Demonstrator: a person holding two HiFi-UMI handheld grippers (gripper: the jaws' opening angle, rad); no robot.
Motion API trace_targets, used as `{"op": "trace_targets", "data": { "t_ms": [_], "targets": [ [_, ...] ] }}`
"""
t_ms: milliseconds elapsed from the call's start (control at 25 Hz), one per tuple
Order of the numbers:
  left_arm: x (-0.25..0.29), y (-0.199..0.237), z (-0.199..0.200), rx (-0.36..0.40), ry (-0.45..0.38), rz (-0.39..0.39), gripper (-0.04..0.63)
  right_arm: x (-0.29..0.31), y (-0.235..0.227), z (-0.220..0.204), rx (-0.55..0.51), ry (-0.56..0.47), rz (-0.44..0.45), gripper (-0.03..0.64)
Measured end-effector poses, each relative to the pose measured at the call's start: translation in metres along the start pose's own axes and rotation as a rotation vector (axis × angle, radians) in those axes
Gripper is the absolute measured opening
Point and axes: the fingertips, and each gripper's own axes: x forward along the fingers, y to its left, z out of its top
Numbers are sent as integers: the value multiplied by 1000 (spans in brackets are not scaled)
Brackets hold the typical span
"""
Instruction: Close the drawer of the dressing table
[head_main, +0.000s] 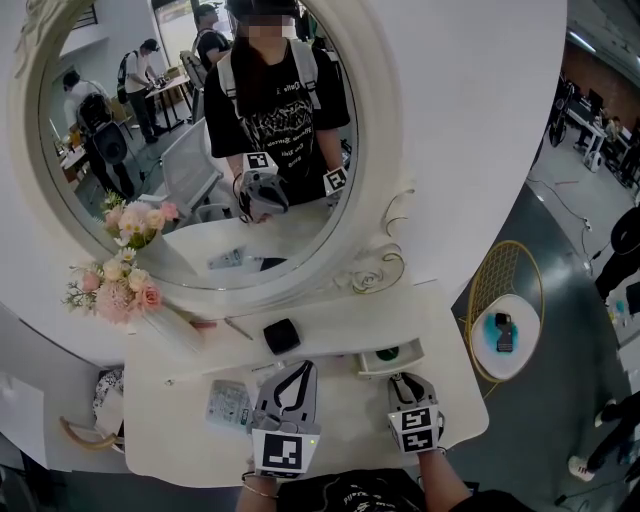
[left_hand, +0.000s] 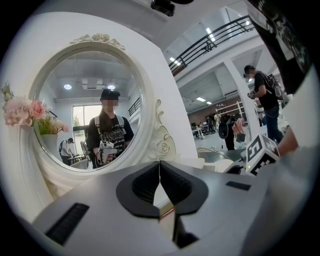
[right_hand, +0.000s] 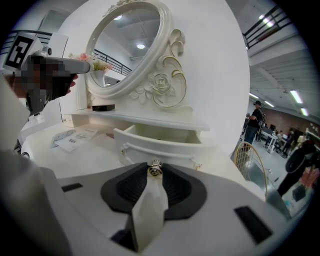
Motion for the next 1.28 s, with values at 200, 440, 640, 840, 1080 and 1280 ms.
{"op": "trace_targets", "data": {
  "t_ms": [200,440,640,840,1080,1280],
  "targets": [
    [0,-1,-3,5,6,-5,17,0,-1,1,-1,5,-2,103],
    [2,3,-3,9,7,-4,17,3,-1,2,-3,1,-2,103],
    [2,6,-5,11,15,3,17,4,-1,3,-4,2,-1,103],
    [2,5,-4,3,13,0,17,5,-2,5,-5,0,-2,103],
    [1,4,-9,3,28,0,17,6,-2,4,-5,2,-4,103],
    [1,3,-10,-5,24,-4,17,6,-2,4,-5,2,-2,103]
  ]
}}
